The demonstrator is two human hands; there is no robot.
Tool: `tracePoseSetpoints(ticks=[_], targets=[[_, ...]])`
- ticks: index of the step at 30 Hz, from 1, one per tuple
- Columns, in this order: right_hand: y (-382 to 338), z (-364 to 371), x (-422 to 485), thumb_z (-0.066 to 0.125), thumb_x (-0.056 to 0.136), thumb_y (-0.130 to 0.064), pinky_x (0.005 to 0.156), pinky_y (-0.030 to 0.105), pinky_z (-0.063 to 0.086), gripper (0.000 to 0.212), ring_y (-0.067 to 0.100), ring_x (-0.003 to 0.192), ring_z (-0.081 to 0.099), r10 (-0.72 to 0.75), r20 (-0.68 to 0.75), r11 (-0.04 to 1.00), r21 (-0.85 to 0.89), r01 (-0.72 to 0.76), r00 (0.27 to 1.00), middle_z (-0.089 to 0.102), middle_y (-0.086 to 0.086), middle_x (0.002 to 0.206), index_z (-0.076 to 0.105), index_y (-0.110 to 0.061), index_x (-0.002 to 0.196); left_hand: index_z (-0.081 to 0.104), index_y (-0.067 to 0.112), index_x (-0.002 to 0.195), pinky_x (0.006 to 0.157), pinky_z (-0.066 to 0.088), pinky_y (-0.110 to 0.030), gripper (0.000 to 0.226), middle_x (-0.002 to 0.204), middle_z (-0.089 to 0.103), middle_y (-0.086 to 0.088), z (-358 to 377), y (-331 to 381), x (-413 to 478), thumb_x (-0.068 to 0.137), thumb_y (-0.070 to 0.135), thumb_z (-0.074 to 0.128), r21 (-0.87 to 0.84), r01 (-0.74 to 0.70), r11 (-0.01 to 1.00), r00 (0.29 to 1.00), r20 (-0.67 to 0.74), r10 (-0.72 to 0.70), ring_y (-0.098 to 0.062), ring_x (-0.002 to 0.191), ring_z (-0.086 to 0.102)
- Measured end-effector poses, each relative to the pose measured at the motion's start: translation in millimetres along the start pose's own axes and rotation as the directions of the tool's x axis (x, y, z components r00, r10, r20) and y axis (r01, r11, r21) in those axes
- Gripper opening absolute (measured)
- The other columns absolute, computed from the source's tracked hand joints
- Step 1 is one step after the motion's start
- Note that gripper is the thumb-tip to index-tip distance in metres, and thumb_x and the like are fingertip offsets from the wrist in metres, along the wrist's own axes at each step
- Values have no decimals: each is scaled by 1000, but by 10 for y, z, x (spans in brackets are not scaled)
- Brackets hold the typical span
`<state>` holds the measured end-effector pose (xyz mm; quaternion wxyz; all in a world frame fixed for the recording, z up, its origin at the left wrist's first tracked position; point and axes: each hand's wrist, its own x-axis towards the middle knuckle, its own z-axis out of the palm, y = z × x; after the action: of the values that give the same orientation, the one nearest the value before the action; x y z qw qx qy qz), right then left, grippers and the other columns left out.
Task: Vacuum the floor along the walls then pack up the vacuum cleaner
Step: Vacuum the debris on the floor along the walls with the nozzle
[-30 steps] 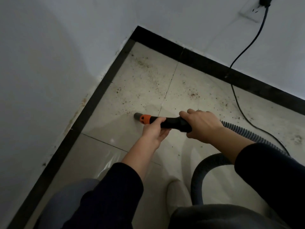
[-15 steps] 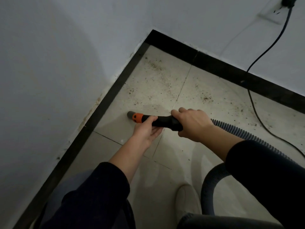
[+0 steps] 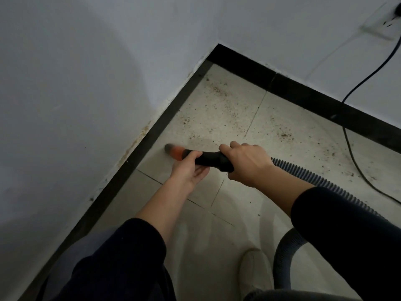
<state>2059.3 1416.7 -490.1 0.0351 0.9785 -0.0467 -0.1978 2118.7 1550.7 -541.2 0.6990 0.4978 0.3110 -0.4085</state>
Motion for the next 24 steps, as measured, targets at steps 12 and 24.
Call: tracePoseSetpoints(ticks=[12,24], targets=[[-235,16,172,64,86,-28,67,32,37,45,25,92,57,-8,-48,999,34,10,999,53,4,111,41,-19,123,55,2,112,66,57,-27,24,105,67,-19,-161,146,84,92,14,63,-22,-47,999,997,-65,45,-21,91,67],[-258,54,217,64,85,-26,64,32,37,42,23,84,53,0,-58,995,100,6,998,54,2,107,43,-20,120,55,1,121,67,57,-26,35,106,66,-16,-128,167,132,90,16,63,-17,-75,997,992,-102,73,-20,89,67]])
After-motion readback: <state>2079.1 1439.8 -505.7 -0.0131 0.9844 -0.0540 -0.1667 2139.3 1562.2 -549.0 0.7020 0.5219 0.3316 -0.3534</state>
